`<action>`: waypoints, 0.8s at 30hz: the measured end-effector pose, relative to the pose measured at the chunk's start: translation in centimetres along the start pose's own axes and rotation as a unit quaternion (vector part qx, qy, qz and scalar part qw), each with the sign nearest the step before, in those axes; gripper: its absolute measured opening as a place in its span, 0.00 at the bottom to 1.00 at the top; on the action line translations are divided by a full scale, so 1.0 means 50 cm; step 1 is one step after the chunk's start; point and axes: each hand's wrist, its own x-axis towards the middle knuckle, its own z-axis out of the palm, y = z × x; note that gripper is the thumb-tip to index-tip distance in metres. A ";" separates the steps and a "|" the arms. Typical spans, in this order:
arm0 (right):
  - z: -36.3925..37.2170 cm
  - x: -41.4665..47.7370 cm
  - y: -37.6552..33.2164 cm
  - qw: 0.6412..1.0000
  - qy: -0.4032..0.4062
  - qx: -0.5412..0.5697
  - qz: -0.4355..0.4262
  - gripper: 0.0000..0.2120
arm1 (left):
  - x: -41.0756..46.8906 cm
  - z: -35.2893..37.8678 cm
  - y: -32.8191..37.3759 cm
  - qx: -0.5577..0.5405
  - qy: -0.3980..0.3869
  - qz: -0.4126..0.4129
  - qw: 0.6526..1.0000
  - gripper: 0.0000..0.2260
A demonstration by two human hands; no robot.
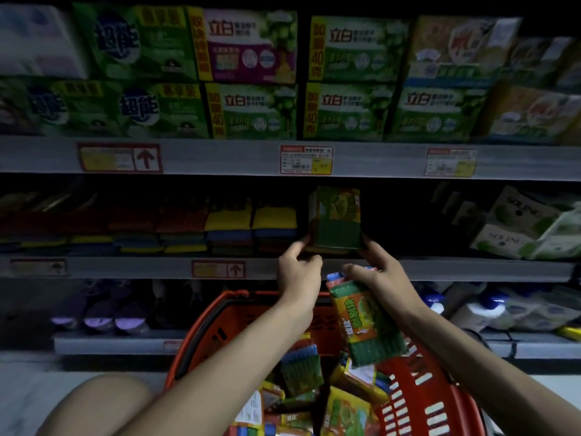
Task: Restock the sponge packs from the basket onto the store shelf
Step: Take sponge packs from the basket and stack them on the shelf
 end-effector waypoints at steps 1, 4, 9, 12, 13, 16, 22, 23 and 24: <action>0.003 0.002 0.000 1.000 0.000 -0.005 0.003 0.21 | 0.004 0.000 -0.001 0.005 -0.004 -0.008 1.000 0.21; 0.007 0.015 0.003 0.999 0.005 -0.030 0.012 0.20 | 0.009 -0.001 0.004 0.014 -0.011 -0.028 0.999 0.23; 0.010 0.038 0.001 0.998 0.022 -0.062 0.024 0.17 | 0.014 0.006 0.008 -0.019 -0.006 -0.038 0.999 0.23; 0.016 0.051 -0.005 0.996 0.044 -0.076 0.033 0.16 | 0.014 0.009 0.013 -0.019 0.009 -0.033 0.999 0.22; 0.017 0.054 -0.007 0.995 0.050 -0.077 0.036 0.16 | 0.012 0.010 0.017 -0.014 0.012 -0.037 0.999 0.23; 0.014 0.061 -0.015 0.995 0.056 -0.063 0.054 0.13 | 0.011 0.007 0.021 -0.023 0.013 -0.055 0.998 0.26; 0.001 0.052 -0.030 0.993 0.083 -0.049 0.067 0.16 | 0.008 -0.007 0.018 -0.058 0.018 -0.077 0.995 0.18; -0.001 0.047 -0.030 0.992 0.097 -0.058 0.060 0.15 | 0.007 -0.013 0.018 -0.067 0.020 -0.087 0.994 0.13; -0.004 0.041 -0.030 0.990 0.108 -0.076 0.050 0.14 | 0.007 -0.021 0.018 -0.077 0.022 -0.097 0.992 0.07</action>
